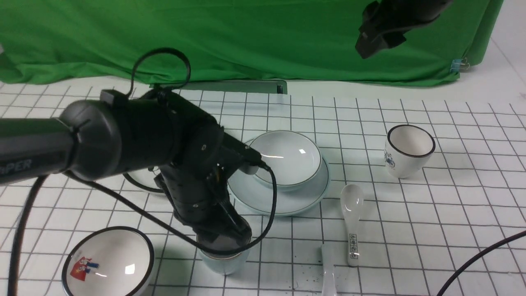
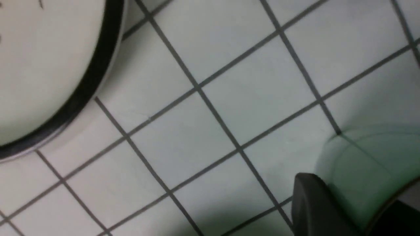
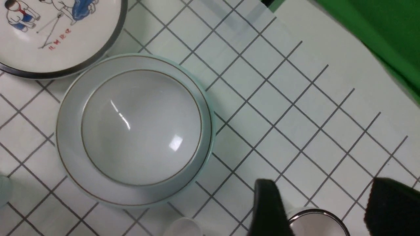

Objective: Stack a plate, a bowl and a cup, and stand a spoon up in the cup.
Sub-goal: Use the left arm to grab a blue teacup, then use the left arm to put the blue teacup into the blue rice bowl in the middle, then use the right arm to grab a blue soup spoon

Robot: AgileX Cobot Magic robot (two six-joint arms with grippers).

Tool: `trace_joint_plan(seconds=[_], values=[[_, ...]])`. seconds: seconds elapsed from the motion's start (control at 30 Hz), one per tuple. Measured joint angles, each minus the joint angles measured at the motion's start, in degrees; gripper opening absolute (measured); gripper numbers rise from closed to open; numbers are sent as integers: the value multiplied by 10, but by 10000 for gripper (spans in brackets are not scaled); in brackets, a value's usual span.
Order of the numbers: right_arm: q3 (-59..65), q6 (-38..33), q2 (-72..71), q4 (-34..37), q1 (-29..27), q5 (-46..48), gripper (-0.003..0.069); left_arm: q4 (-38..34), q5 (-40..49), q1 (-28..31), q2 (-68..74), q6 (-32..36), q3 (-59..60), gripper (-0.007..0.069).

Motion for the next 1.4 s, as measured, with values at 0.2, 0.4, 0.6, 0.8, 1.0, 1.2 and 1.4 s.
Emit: trace_joint_plan(seconds=[0.2,0.4,0.6,0.8,1.0,1.2,1.4], values=[[0,0,-2,-3,0,0,428,-6,32,2,-1,35,-156,-6],[1,0,-23,-15,0,0,428,-24,86,12,87,64,-333,-6],[1,7,-64,-18,0,0,428,-24,156,30,250,69,-503,-6],[1,13,-79,-18,0,0,428,-42,176,46,312,69,-554,18],[1,15,-79,-18,0,0,428,-52,178,46,317,69,-561,127],[1,34,-88,-19,0,0,428,-24,183,46,272,64,-581,338],[50,59,-144,-19,1,0,428,-3,181,46,123,58,-557,382]])
